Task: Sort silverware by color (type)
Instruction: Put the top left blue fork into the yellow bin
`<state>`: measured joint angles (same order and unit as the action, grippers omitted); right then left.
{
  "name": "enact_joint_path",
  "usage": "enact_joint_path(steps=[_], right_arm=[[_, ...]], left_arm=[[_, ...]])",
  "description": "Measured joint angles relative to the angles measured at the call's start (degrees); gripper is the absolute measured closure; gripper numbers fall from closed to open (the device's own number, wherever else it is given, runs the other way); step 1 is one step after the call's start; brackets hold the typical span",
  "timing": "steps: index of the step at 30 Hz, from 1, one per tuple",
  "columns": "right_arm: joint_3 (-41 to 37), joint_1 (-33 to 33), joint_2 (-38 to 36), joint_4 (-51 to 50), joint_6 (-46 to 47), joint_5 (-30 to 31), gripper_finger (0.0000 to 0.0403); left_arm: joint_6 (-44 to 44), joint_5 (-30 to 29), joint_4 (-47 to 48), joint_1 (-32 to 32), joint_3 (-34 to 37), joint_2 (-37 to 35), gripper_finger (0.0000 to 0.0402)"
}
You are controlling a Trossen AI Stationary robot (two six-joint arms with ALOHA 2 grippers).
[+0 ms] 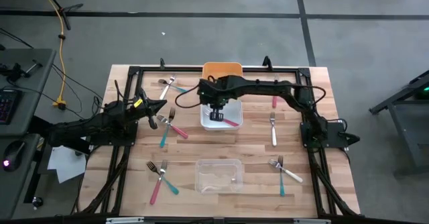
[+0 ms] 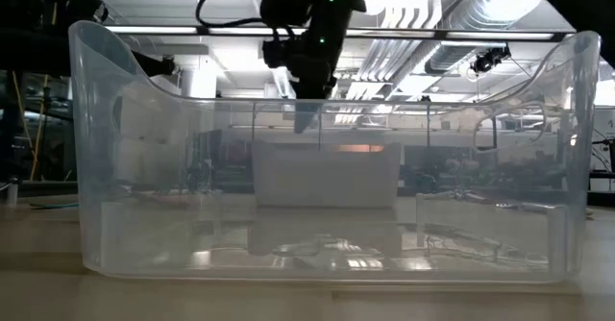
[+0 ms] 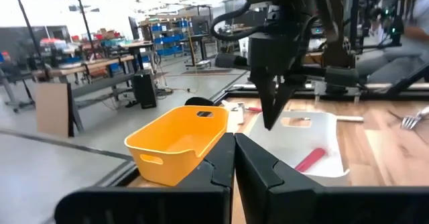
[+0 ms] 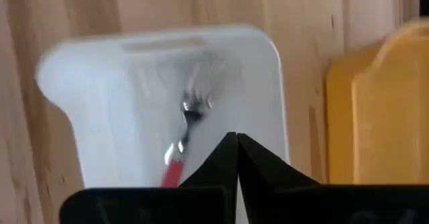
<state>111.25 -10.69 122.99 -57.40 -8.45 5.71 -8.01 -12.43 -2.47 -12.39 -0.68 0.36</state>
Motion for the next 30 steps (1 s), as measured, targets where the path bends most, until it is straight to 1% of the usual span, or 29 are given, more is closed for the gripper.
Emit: enact_joint_path(steps=[5, 12, 16, 19, 22, 24, 27, 30], right_arm=[[-14.64, 0.41, -7.97, 16.71, 0.92, -0.18, 0.0402], [-41.09, 2.00, -24.54, 44.21, 7.16, -0.78, 0.0402], [-52.92, 3.82, -33.09, 54.89, 10.12, 0.54, 0.0402], [-59.47, 5.49, -38.83, 59.15, 11.04, 3.58, 0.0402], [-64.97, 6.63, -43.95, 63.50, 9.99, 6.26, 0.0402], [-68.43, 6.78, -47.20, 67.86, 8.55, 6.29, 0.0402], [-73.20, 5.83, -51.74, 74.21, 5.87, 5.50, 0.0402], [-76.83, 3.72, -55.46, 78.07, 3.41, 3.35, 0.0403]], left_arm=[[0.34, -0.15, 0.01, 0.00, 0.00, 0.00, 0.0398], [0.33, -0.16, 0.01, 0.00, 0.02, 0.00, 0.0398], [0.32, -0.15, 0.01, 0.00, 0.00, 0.00, 0.0398], [0.41, -0.17, 0.01, 0.00, 0.01, 0.00, 0.0398], [0.40, -0.16, 0.01, 0.00, 0.01, 0.00, 0.0398], [0.34, -0.15, -0.15, 0.00, 0.00, 0.00, 0.0398], [0.43, -0.16, -2.84, 0.00, 0.00, -0.02, 0.0398], [0.54, 0.30, -4.96, 0.06, -0.01, 0.00, 0.0398]])
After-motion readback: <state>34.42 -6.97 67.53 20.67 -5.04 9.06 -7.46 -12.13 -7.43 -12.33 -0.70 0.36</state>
